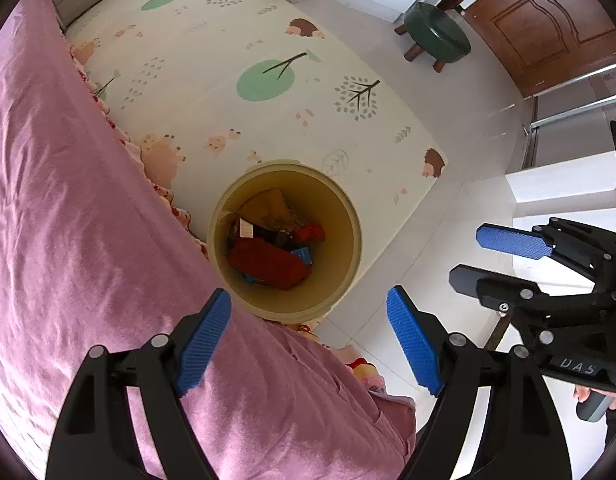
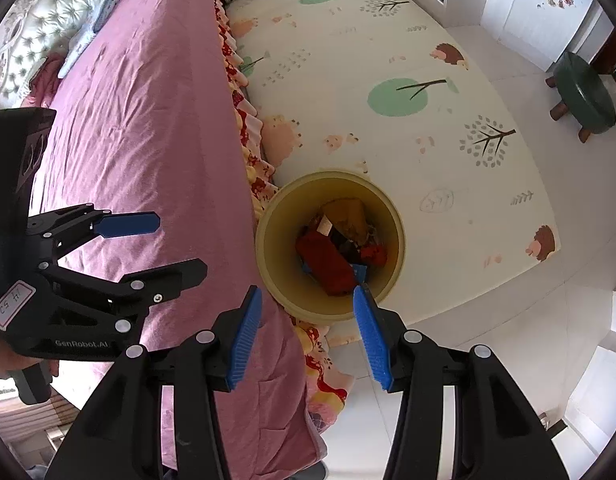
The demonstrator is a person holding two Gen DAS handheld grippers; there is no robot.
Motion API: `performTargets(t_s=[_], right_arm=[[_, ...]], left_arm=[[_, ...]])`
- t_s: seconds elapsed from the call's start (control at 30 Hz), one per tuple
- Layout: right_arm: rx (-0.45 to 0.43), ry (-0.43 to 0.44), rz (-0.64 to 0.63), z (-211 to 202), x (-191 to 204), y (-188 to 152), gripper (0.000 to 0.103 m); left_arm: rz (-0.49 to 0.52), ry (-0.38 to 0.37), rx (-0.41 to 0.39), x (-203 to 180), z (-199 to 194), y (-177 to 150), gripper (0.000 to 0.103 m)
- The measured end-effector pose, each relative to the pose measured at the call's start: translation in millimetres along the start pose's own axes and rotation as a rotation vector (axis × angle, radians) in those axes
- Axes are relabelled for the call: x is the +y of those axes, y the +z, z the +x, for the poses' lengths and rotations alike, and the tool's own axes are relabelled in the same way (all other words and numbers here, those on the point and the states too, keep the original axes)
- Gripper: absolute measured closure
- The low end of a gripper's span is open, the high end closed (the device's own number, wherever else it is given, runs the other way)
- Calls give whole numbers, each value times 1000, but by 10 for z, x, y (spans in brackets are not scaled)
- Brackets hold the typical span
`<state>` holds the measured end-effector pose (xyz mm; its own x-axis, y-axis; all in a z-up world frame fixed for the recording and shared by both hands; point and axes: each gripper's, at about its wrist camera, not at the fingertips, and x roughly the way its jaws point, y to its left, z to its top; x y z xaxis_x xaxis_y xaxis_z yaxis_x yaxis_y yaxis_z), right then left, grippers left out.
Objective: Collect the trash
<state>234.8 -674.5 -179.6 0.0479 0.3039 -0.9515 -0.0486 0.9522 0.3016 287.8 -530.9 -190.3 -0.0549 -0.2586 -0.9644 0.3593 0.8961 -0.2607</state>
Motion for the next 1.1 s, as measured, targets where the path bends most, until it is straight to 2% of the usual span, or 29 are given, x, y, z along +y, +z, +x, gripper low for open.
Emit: performTargets(t_s=[0.27,0.5,0.77,1.1], right_arm=[[-27,6,-40,-182,250,-65,55],[-55,6,-89,-364,589,-194,55],[-64,43,-163,-411,1157,-374,55],[-64,128,-281,-398,2143,-585,54]], left_arm=[[-26,10,-42,151,-281,-207,23],[-62,33,-108,296,-626,-557,23],[-136,66,-185,575,-1019,-1109,19],[-322,107,-261,1123,-1470,-2084,17]])
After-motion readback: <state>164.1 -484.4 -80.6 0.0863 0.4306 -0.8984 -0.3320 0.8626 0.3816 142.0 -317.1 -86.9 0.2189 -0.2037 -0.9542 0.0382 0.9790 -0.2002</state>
